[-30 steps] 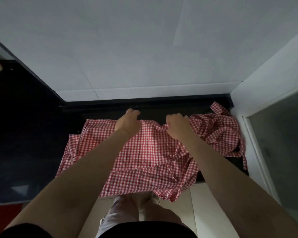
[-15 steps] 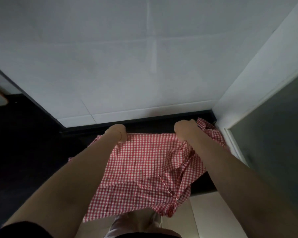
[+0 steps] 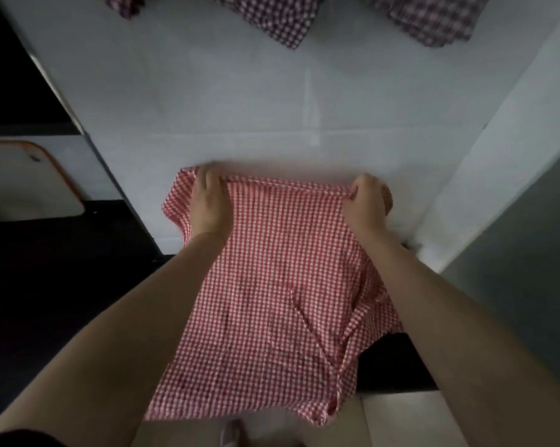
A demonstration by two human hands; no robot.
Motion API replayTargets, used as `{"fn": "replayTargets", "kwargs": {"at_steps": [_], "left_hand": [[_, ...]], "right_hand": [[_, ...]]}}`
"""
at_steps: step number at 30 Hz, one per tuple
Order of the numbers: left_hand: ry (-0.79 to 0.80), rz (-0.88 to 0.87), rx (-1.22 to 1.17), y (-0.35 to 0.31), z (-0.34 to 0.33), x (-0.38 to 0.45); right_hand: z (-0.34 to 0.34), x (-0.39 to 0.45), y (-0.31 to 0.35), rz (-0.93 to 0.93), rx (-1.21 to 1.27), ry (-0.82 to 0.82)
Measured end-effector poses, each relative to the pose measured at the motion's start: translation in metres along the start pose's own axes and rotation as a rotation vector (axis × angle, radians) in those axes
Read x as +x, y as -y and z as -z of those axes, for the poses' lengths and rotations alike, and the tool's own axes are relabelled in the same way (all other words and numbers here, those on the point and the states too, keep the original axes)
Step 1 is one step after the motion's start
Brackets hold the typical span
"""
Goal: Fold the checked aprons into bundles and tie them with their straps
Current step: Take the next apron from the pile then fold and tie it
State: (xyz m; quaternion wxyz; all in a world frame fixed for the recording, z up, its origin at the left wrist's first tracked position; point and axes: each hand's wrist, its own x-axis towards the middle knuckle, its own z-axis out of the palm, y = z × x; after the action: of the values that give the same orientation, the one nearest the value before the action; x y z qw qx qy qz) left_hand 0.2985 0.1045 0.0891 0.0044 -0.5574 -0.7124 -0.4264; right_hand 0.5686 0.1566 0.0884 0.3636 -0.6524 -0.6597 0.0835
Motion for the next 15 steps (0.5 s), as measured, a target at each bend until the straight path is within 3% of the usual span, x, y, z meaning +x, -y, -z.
{"fn": "replayTargets", "kwargs": {"at_steps": [3,6,15], "left_hand": [[0.040,0.072,-0.028,0.004,0.013,-0.013],[0.134,0.083,0.039,0.018,0.025,-0.028],[0.257,0.048,0.207,0.062,0.083,-0.130]], "right_hand": [[0.009,-0.015,0.018,0.085,0.064,-0.018],[0.017,-0.036,0.026,0.086,0.014,0.063],[0.027,-0.158,0.045,0.015,-0.301,0.233]]}}
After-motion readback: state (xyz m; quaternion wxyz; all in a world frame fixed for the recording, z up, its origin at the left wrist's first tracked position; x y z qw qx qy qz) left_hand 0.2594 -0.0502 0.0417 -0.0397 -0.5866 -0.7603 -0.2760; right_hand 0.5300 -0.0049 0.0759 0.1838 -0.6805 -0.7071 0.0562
